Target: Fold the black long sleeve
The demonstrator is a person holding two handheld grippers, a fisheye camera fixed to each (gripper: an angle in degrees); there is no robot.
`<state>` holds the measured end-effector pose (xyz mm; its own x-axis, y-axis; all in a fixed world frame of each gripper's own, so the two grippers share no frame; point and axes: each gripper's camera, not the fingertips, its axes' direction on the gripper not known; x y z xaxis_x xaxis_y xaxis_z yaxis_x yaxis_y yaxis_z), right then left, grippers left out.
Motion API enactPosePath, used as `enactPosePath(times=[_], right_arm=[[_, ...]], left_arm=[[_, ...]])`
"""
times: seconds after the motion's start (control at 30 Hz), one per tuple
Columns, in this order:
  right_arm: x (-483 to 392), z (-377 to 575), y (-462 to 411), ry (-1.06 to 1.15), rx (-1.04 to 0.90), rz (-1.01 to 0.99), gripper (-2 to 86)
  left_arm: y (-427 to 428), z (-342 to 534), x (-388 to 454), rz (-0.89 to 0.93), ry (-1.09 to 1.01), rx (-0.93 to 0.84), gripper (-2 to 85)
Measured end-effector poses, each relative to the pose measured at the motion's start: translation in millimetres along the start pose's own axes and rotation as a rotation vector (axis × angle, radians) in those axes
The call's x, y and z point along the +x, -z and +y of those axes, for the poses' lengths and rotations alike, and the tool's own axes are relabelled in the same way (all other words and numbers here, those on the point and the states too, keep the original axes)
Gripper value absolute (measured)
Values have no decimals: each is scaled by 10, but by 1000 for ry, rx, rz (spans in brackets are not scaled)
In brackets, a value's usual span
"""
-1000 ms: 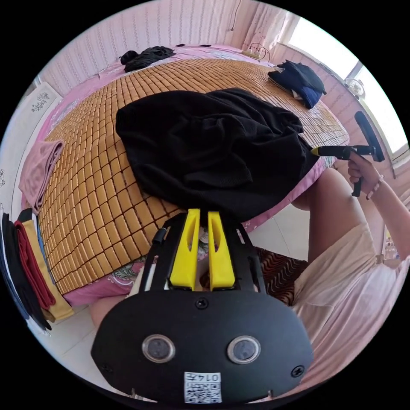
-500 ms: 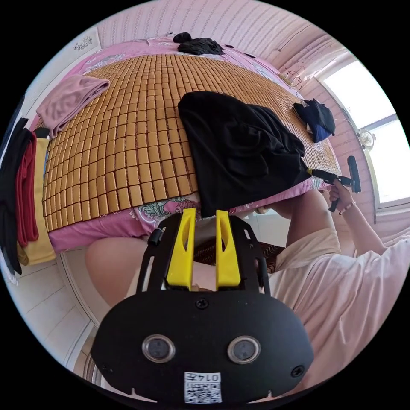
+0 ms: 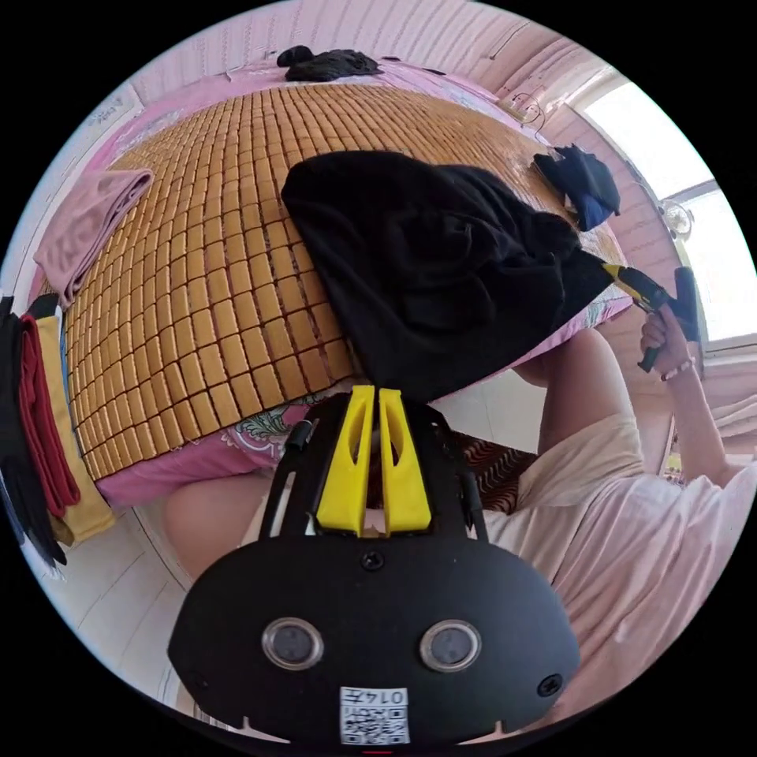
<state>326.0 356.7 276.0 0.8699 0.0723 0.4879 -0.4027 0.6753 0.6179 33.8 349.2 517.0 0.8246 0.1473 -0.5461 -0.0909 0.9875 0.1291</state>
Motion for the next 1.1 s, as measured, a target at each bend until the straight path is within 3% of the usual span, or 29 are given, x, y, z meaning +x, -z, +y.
enactPosePath(times=[0.07,0.2,0.37,0.5,0.7,1.1], right_arm=[[-174,47,410,18,123,-185,2],[-734,-11,1043,178,269,-313,1],[-1831,49,2274,472,588,-480,0],[-2560,277,3075,646,745,-461,-2],[-3339,772,3903,798,854,-456,-2],[-4581,1560,4789,1170,984,-474,-2]], left_arm=[[455,176,45,91,2,132,-9],[1709,524,28,219,36,495,-10],[3235,895,318,208,-65,876,-10],[4500,1414,855,180,-215,1192,-10],[5525,2156,1641,-8,-333,1400,-10],[6696,3135,2357,-139,-510,1694,-10]])
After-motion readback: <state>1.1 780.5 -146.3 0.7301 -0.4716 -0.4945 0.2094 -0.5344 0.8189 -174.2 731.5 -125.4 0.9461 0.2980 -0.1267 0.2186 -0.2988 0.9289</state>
